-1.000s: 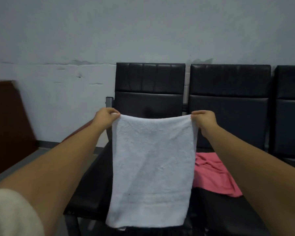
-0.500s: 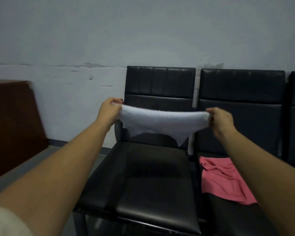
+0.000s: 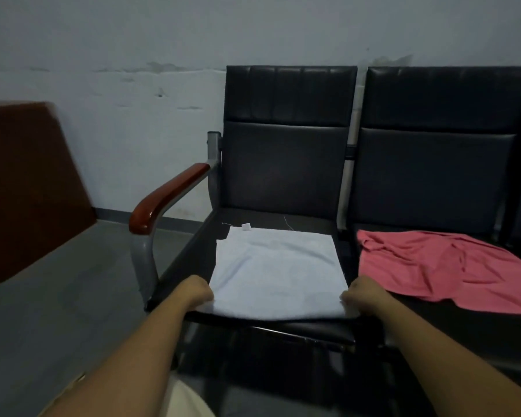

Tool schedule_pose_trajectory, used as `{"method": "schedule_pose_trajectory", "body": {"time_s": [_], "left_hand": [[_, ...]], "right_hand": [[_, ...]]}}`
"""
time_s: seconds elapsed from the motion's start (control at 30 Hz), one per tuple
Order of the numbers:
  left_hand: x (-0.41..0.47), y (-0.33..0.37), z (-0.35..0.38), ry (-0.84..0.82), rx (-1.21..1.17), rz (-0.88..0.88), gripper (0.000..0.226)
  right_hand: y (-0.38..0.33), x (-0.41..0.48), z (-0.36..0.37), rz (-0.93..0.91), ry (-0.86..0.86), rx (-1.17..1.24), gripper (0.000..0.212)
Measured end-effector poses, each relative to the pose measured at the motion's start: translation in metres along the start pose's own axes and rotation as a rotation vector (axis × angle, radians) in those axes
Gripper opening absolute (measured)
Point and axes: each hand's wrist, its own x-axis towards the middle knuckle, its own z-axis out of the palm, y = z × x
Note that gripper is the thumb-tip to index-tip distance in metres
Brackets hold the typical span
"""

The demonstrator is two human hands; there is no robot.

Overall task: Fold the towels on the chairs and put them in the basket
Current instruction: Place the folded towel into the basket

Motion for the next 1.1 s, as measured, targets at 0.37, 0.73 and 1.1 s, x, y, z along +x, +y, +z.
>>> {"method": "schedule_pose_trajectory", "body": {"time_s": [0.37, 0.73, 1.1], "left_hand": [[0.002, -0.013, -0.014, -0.154, 0.174, 0.03, 0.007], [0.007, 0.039, 0.05, -0.245, 0.532, 0.428, 0.089], [0.032, 0.062, 0.02, 0.146, 0.322, 0.409, 0.032]], "right_hand": [[0.0, -0.003, 0.003, -0.039, -0.197, -0.438, 0.024], [-0.014, 0.022, 0.084, -0.35, -0.086, -0.456, 0.069], [-0.046, 0.042, 0.036, -0.327, 0.053, -0.37, 0.045]]}}
